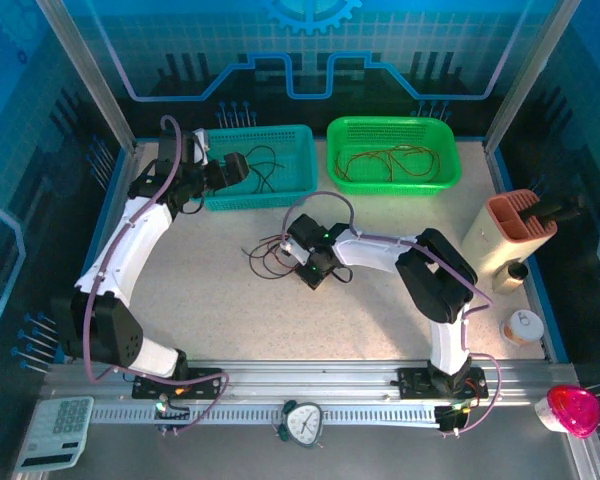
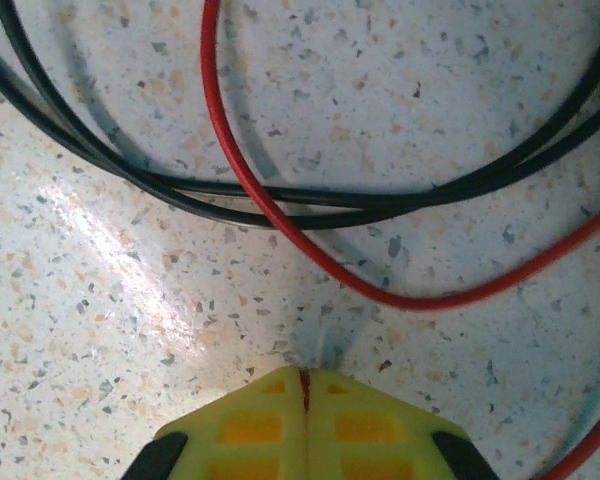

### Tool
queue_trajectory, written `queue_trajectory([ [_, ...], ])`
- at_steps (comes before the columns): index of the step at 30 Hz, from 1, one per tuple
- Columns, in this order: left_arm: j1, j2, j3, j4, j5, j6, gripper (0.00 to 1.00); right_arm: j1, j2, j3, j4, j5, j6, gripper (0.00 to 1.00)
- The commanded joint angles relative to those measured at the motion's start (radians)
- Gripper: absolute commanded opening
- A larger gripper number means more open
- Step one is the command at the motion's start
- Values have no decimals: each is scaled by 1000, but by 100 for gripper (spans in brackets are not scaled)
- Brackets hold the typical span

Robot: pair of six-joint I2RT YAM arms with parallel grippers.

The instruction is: Untangle the cables

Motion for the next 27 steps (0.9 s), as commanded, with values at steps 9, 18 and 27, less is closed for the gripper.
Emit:
queue_trajectory([
  [9,9,-76,12,24,60,-21,99,-13,-233,107,-99,-112,29,0],
  [18,4,-115,-30,44,140,-62,99,-101,-451,194,-53,-257,147,0],
  [27,-66,-160,-138,130,213,-95,99,-163,-542,317,28,-338,261,0],
])
